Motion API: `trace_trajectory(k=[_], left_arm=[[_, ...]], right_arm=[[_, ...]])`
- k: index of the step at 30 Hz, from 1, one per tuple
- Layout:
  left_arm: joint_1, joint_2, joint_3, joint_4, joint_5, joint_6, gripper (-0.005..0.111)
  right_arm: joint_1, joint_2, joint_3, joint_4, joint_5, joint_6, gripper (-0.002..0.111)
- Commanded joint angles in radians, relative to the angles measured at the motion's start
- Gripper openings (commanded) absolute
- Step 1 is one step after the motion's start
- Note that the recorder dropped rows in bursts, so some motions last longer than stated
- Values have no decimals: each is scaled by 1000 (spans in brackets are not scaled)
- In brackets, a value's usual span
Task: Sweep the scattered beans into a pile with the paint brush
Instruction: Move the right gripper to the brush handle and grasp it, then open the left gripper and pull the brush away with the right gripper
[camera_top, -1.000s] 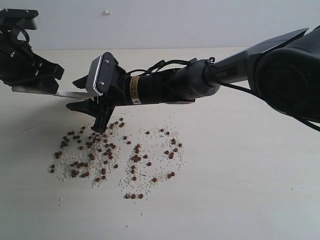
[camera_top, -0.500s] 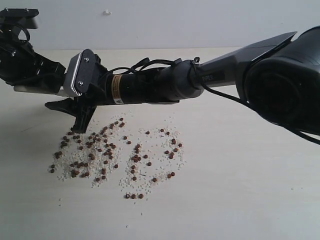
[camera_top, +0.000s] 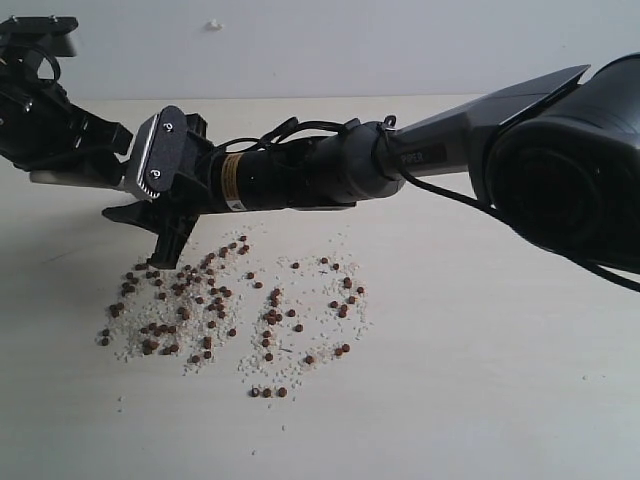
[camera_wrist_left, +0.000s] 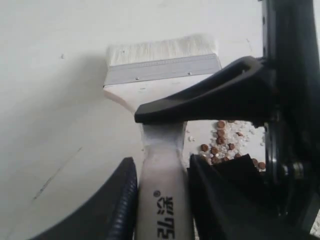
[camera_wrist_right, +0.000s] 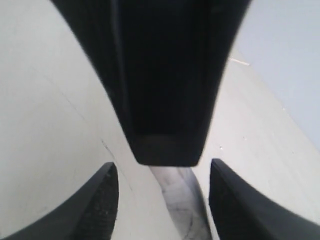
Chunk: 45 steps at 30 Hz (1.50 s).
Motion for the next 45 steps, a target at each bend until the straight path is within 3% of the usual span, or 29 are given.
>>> trace_trajectory(k=[1,11,19,29,36,42,45], left_arm=[[0,-12,-7,-15,3,3,0],[0,-12,-7,-23,3,3,0],[0,-12,-7,-23,3,3,0],[0,-15,-7,-23,-83,5,2],[0,-37,-7,-23,-188,5,23],[0,-61,-7,-23,-253,5,59],[0,-70,-7,-23,-290,5,71]], right_arm=[[1,1,-18,5,-15,-19,51],[1,1,-18,5,-4,-19,37],[1,1,-18,5,-4,-40,0],[1,1,-18,3,-4,-165,0],[1,1,-18,3,-4,-202,0],[1,1,-18,3,-4,-221,0],[1,1,-18,3,-4,-221,0]])
